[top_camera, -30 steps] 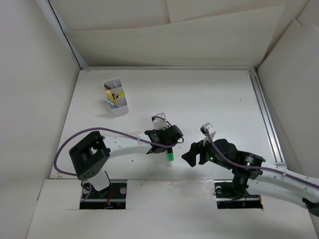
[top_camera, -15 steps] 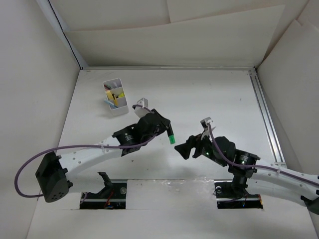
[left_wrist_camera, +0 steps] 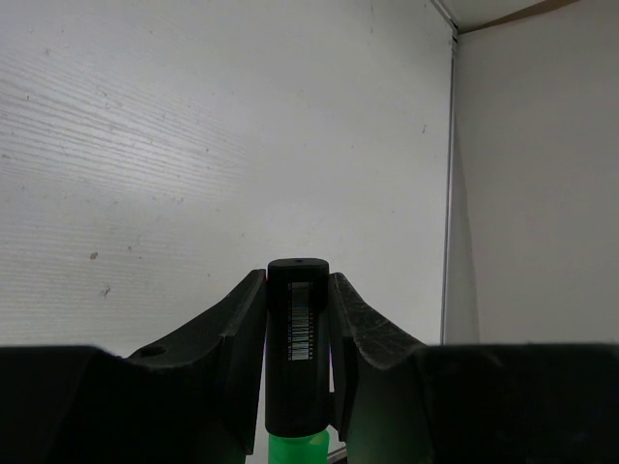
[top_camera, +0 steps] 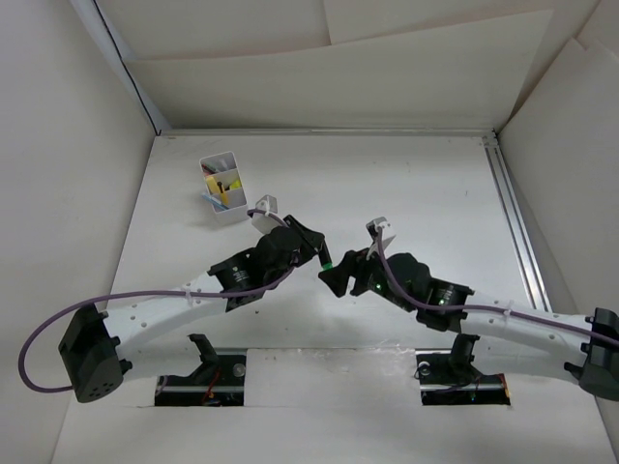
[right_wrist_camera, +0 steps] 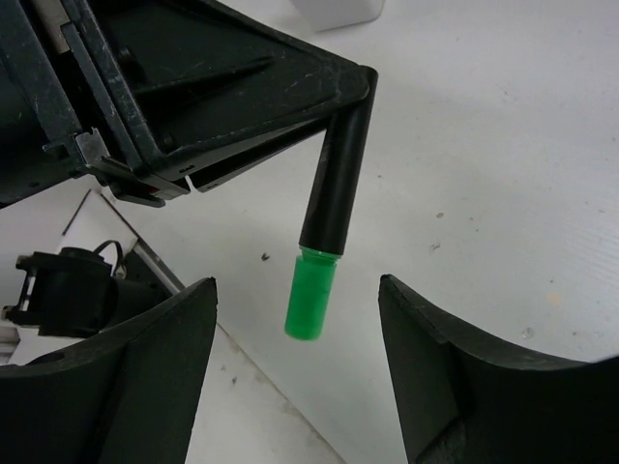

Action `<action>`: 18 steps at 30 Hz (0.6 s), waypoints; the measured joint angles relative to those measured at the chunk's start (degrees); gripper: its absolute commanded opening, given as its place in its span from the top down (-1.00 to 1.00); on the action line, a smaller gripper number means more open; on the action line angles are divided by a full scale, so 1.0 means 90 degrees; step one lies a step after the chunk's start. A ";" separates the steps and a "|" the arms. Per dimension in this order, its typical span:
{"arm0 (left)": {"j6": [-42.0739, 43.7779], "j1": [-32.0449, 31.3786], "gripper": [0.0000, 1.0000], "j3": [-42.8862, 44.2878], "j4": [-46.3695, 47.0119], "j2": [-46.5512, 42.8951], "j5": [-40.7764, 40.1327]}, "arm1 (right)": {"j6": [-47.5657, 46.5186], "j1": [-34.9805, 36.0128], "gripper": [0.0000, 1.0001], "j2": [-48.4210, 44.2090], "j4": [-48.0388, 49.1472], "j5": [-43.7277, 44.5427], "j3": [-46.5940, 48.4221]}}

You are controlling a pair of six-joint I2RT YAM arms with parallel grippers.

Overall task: Sort the stationery into containers
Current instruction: Open the pen cap from the pen.

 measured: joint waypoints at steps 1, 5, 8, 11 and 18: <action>0.0000 0.0000 1.00 0.0000 0.0012 -0.0002 0.0000 | 0.0002 0.0000 -0.38 0.0063 0.0056 -0.0046 0.0015; -0.0002 0.0000 1.00 0.0000 0.0022 -0.0002 -0.0002 | 0.0051 0.0000 -0.36 0.0206 0.0199 -0.0223 0.0019; -0.0002 0.0000 1.00 -0.0002 0.0039 -0.0007 -0.0002 | 0.0097 0.0000 -0.22 0.0199 0.0238 -0.0301 0.0017; -0.0002 0.0000 1.00 -0.0002 0.0056 -0.0015 -0.0002 | 0.0163 0.0000 -0.17 0.0102 0.0248 -0.0325 0.0017; -0.0002 0.0000 1.00 -0.0002 0.0056 -0.0036 -0.0034 | 0.0206 0.0000 -0.07 0.0068 0.0291 -0.0350 0.0017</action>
